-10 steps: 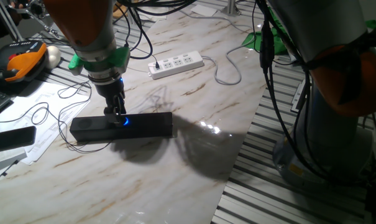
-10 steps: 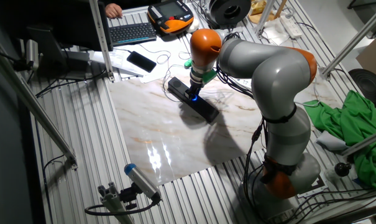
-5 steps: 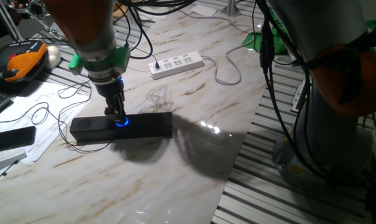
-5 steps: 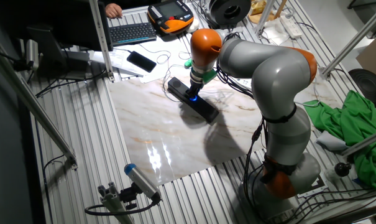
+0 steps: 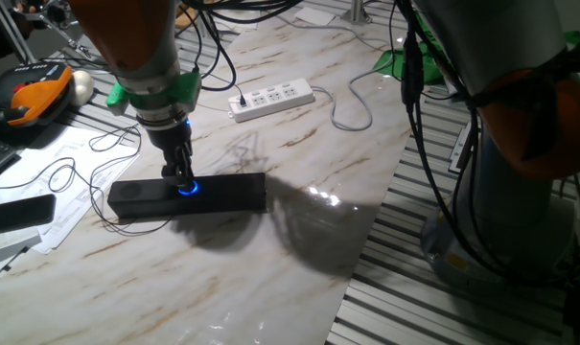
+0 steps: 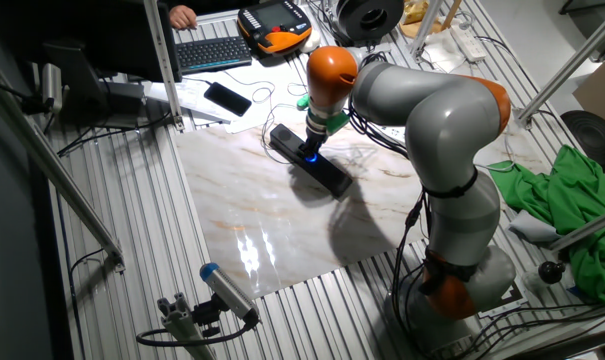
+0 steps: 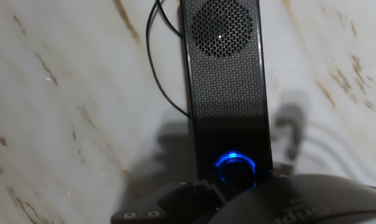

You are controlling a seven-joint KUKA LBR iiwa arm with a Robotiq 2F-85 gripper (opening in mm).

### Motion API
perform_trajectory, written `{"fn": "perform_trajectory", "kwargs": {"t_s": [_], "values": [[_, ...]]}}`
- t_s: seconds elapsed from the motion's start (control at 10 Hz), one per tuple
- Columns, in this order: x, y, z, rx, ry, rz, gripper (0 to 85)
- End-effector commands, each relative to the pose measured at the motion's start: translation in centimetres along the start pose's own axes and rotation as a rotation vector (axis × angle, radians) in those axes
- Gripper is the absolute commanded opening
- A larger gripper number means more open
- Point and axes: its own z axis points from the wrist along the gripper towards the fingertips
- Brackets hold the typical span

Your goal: Turn the knob to increase the volume of the speaker

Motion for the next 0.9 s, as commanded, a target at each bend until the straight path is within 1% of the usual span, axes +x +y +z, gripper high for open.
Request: {"fn": "perform_trajectory", "kwargs": {"t_s": [0.0,0.1,0.4,0.5,0.8], "values": [[-0.01,0.00,-0.03,0.001,0.000,0.004,34.0],[-0.02,0.00,-0.05,0.001,0.000,0.007,51.0],[-0.02,0.01,-0.03,0.005,0.000,0.009,51.0],[-0.02,0.01,-0.01,0.005,0.000,0.009,34.0],[-0.01,0.00,0.08,0.006,0.001,0.007,34.0]]}}
